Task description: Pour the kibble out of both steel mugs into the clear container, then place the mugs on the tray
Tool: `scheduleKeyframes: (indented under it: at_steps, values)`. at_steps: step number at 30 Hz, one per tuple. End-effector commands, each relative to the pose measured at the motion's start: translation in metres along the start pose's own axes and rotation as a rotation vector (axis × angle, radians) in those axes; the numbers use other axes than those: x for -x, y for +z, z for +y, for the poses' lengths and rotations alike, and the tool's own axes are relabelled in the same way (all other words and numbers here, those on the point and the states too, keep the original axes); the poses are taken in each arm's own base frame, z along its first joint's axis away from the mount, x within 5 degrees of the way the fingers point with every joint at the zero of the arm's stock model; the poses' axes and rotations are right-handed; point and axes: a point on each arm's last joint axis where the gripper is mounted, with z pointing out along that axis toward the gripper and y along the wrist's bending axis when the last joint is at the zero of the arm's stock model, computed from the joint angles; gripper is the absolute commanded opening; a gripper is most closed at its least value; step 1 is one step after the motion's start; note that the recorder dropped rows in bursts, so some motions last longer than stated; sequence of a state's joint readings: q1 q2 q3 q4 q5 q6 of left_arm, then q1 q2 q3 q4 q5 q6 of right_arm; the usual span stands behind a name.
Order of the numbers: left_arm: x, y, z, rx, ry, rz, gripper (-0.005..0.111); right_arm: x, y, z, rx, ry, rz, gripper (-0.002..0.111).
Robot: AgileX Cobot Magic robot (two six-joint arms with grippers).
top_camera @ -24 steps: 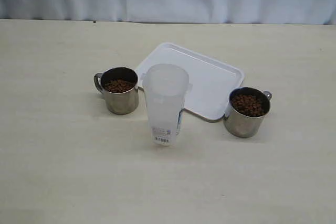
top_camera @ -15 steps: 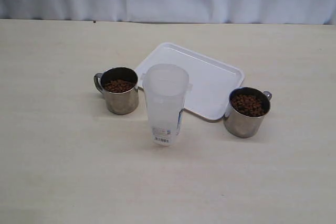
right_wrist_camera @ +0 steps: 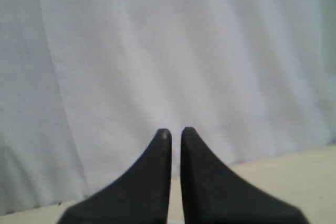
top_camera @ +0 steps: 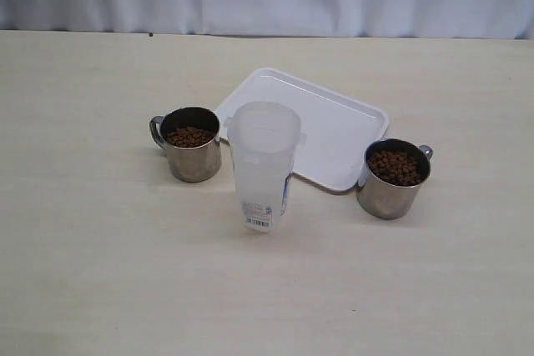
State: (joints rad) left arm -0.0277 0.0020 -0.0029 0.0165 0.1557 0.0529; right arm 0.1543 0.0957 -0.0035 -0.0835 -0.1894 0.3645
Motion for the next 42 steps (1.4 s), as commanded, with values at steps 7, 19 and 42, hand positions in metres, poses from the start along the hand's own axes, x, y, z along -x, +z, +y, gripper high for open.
scheduleKeyframes:
  at_steps: [7,19,42]
  values:
    - [0.000,0.000,0.000,-0.008,-0.003,-0.013,0.000,-0.086,0.053,0.009,0.141,-0.126,0.680,0.009]
    - [0.000,0.000,0.000,-0.008,-0.003,-0.013,0.000,-0.130,0.092,0.006,0.132,-0.217,0.934,0.110]
    - [0.000,0.000,0.000,-0.008,-0.003,-0.013,0.000,-0.165,0.138,0.010,0.263,-0.365,0.872,0.110]
